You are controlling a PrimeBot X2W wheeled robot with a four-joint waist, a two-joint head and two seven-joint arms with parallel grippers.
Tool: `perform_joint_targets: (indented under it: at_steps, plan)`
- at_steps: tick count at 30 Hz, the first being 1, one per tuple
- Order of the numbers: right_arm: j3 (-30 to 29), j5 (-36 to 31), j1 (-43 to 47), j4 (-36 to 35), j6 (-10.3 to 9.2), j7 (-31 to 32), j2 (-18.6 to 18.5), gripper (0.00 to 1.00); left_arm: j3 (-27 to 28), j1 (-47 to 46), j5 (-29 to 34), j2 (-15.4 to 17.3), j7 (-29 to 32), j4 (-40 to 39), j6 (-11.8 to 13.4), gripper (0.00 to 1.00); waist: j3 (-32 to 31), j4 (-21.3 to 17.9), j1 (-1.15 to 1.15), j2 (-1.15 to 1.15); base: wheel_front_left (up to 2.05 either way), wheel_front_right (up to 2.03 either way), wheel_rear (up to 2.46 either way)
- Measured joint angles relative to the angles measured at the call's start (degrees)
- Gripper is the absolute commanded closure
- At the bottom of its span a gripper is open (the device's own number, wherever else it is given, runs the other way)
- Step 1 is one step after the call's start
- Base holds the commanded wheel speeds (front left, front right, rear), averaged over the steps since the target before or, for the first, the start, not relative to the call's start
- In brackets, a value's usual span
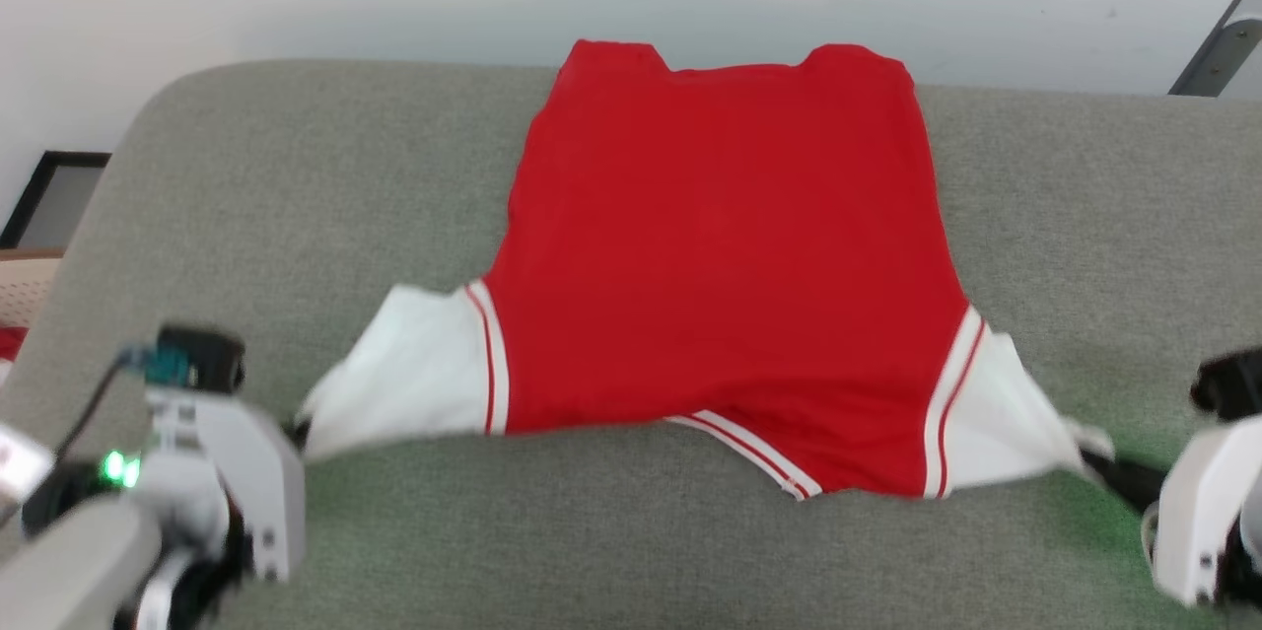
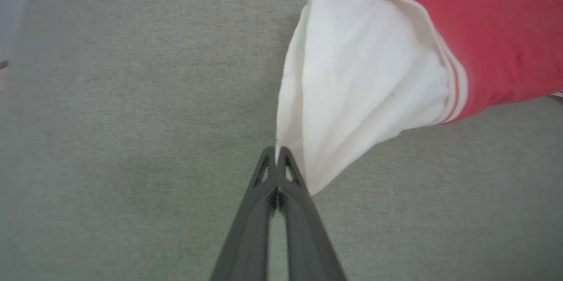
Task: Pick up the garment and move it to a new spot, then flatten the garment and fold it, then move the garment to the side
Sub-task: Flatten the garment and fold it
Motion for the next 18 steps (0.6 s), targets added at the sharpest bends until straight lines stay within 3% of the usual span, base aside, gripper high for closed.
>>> perform_joint_targets:
  at_steps: [6,9,14,18]
  plan:
    - [-0.86,3.24,8.48,-6.5,0.0,7.37,-3.59,1.0,1.58,12.33,-4.38,7.4,1.78,-17.81,10.92,1.0,0.75,0.36,0.0,0.0,0.0,0.0,0.0]
    - [-2.21,4.27,12.26,-9.29,0.01,10.18,-5.13,1.0,2.31,17.05,-6.34,9.36,1.57,-23.4,14.8,1.0,1.59,0.46,0.0,0.0,0.0,0.0,0.0]
    - [-5.5,3.91,16.75,-12.46,0.01,13.12,-6.11,1.0,3.34,22.12,-8.21,11.31,-0.03,-29.03,18.93,1.0,3.24,0.58,0.0,0.0,0.0,0.0,0.0]
    - [-7.95,2.14,18.18,-13.01,0.02,14.37,-4.3,1.0,3.37,23.55,-8.25,11.17,-1.41,-29.69,19.54,1.0,4.62,0.71,0.0,0.0,0.0,0.0,0.0]
